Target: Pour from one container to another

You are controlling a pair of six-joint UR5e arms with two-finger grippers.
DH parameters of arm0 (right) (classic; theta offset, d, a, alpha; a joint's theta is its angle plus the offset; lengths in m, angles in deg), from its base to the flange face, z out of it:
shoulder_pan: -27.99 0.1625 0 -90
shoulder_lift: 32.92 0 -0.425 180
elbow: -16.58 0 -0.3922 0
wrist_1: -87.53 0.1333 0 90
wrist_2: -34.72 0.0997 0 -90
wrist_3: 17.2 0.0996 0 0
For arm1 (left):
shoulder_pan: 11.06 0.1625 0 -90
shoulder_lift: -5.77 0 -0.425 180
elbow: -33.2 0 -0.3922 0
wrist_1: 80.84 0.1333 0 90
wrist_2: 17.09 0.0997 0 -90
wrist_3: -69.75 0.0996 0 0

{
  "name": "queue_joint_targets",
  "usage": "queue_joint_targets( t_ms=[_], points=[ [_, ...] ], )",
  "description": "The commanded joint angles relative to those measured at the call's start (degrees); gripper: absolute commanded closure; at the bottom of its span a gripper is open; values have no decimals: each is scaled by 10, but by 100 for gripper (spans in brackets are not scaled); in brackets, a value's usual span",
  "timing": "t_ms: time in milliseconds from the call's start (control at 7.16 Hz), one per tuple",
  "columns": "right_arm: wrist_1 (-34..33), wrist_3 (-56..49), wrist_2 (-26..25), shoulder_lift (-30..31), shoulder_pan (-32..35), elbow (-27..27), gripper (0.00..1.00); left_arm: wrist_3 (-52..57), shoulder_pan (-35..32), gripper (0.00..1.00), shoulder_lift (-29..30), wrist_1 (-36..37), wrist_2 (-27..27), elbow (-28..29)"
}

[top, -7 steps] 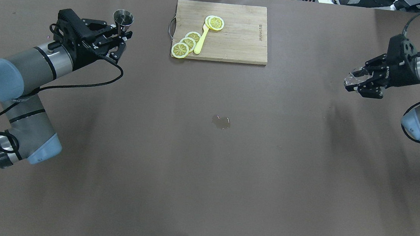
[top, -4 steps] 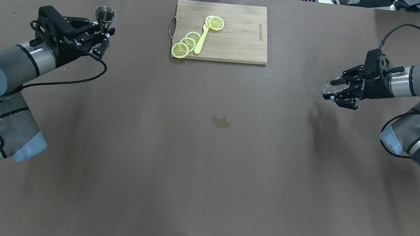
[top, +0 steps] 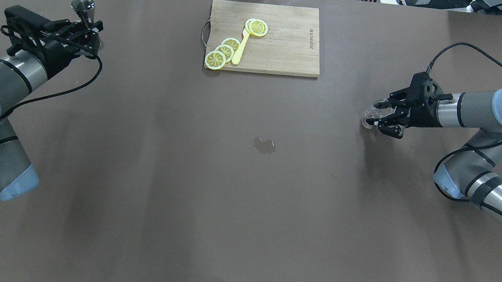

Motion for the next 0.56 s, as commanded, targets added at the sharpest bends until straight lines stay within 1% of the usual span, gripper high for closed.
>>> queue_joint_targets(
  t_ms=[0,140,419],
  points=[
    [17,0,-10,-8,-5,-24,100,-16,36,100,-14,0,103,7],
    [18,0,-10,-12,-5,-25,93,-18,50,100,-21,3,138,7],
    [18,2,-11,-13,-5,-24,46,-104,61,100,-27,61,210,11]
  ],
)
